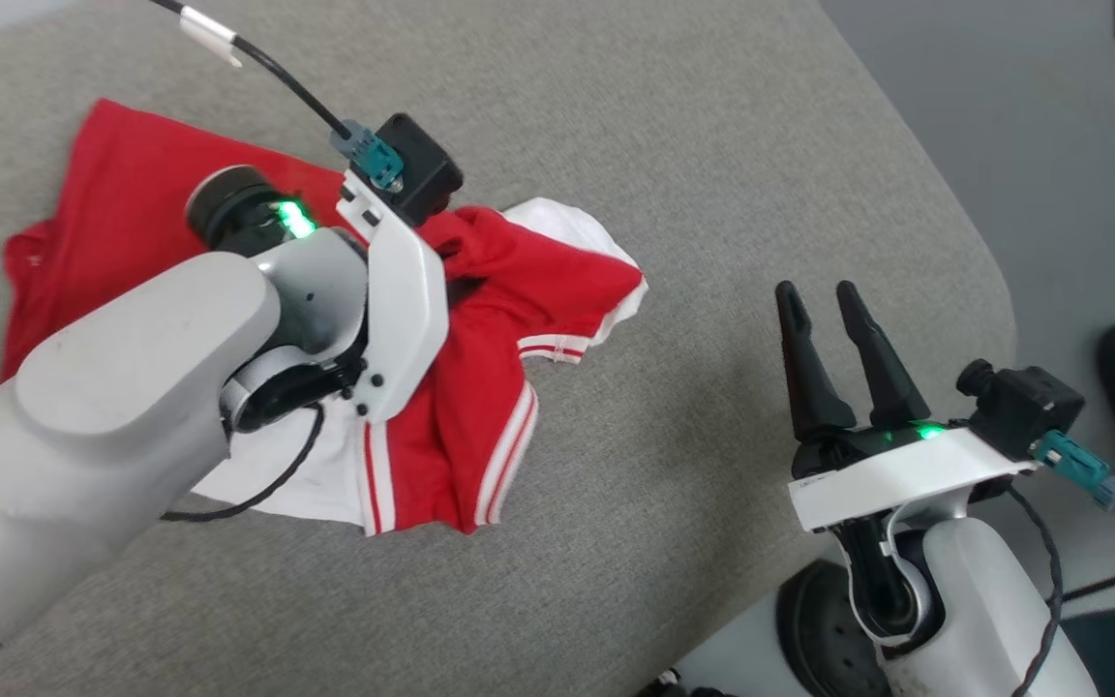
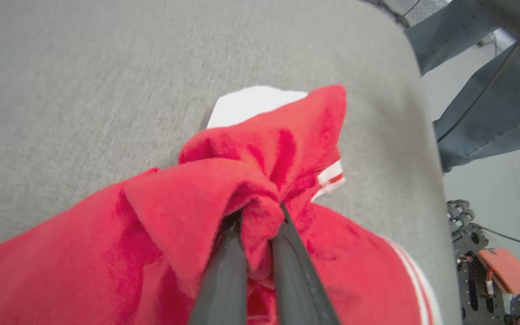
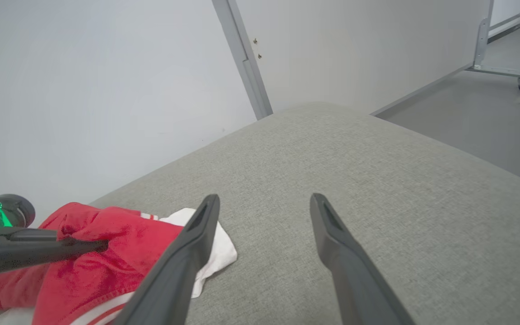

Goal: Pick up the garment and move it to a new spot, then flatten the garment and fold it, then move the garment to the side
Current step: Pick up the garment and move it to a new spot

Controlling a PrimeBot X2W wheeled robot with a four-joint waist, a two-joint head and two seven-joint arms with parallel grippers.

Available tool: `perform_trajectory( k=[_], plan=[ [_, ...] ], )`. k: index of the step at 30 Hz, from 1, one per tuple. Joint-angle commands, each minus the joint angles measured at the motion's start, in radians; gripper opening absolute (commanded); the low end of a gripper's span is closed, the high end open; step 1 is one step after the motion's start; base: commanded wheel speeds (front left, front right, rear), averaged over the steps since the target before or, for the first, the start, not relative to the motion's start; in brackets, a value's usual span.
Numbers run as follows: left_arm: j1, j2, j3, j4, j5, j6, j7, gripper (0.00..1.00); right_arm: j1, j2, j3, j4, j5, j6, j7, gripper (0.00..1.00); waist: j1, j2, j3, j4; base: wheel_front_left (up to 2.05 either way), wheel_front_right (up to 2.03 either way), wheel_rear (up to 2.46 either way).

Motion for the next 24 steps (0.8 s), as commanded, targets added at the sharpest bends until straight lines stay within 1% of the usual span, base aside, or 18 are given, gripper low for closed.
perform_trajectory(
  k=[1, 7, 9, 10, 11, 12, 13, 15, 16, 18, 21, 24],
  plan=[
    [0.022, 0.0, -0.004, 0.005, 0.009, 0.001, 0.012, 0.0, 0.004, 0.005, 0.0, -0.007, 0.003, 0.0, -0.005, 1.0, 0.0, 0.0, 0.016, -0.015, 0.0, 0.0, 0.0],
    [0.067, 0.007, -0.008, 0.039, 0.069, 0.001, 0.134, 0.0, 0.003, 0.004, -0.013, -0.014, 0.002, 0.0, -0.005, 1.0, 0.0, 0.0, 0.03, -0.017, 0.0, 0.0, 0.0],
    [0.073, 0.009, -0.01, 0.044, 0.067, 0.001, 0.132, 0.0, -0.011, 0.004, -0.007, -0.015, -0.005, 0.0, -0.005, 1.0, 0.0, 0.0, 0.031, -0.016, 0.0, 0.0, 0.0],
    [0.074, 0.01, -0.009, 0.049, 0.061, 0.002, 0.121, 0.11, -0.016, 0.004, -0.004, -0.014, -0.009, 0.0, -0.005, 1.0, 0.0, 0.0, 0.03, -0.016, 0.0, 0.0, 0.0],
    [0.07, 0.01, -0.009, 0.048, 0.059, 0.002, 0.109, 0.38, -0.019, 0.004, 0.0, -0.013, -0.013, 0.0, -0.005, 1.0, 0.0, 0.0, 0.028, -0.014, 0.0, 0.0, 0.0],
    [0.064, 0.005, -0.008, 0.045, 0.059, 0.002, 0.091, 0.58, -0.02, 0.004, -0.002, -0.011, -0.018, 0.0, -0.005, 1.0, 0.0, 0.0, 0.024, -0.004, 0.0, 0.0, 0.0],
    [0.055, -0.001, -0.007, 0.045, 0.049, 0.002, 0.072, 0.82, -0.021, 0.004, -0.004, -0.008, -0.028, 0.0, -0.005, 1.0, 0.0, 0.0, 0.018, 0.01, 0.0, 0.0, 0.0],
    [0.029, -0.012, -0.004, 0.037, 0.033, 0.002, 0.036, 0.98, -0.024, 0.004, -0.012, -0.006, -0.047, 0.0, -0.005, 1.0, 0.0, 0.0, 0.007, 0.042, 0.0, 0.0, 0.0],
    [0.014, -0.022, -0.002, 0.037, 0.018, 0.002, 0.003, 1.0, -0.023, 0.004, -0.023, -0.003, -0.062, 0.0, -0.005, 1.0, 0.0, 0.0, -0.002, 0.063, 0.0, 0.0, 0.0],
    [0.001, -0.039, -0.003, 0.031, -0.016, 0.002, -0.053, 1.0, -0.023, 0.003, -0.036, -0.001, -0.09, 0.0, -0.005, 1.0, 0.0, 0.0, -0.019, 0.105, 0.0, 0.0, 0.0],
    [0.002, -0.051, -0.003, 0.009, -0.039, 0.002, -0.139, 1.0, -0.023, 0.003, -0.058, 0.005, -0.14, 0.0, -0.005, 1.0, 0.0, 0.0, -0.049, 0.173, 0.0, 0.0, 0.0],
    [0.032, -0.05, -0.003, -0.004, -0.077, 0.002, -0.248, 1.0, -0.019, 0.002, -0.079, 0.014, -0.192, 0.0, -0.005, 1.0, 0.0, 0.0, -0.081, 0.239, 0.0, 0.0, 0.0]
  ],
)
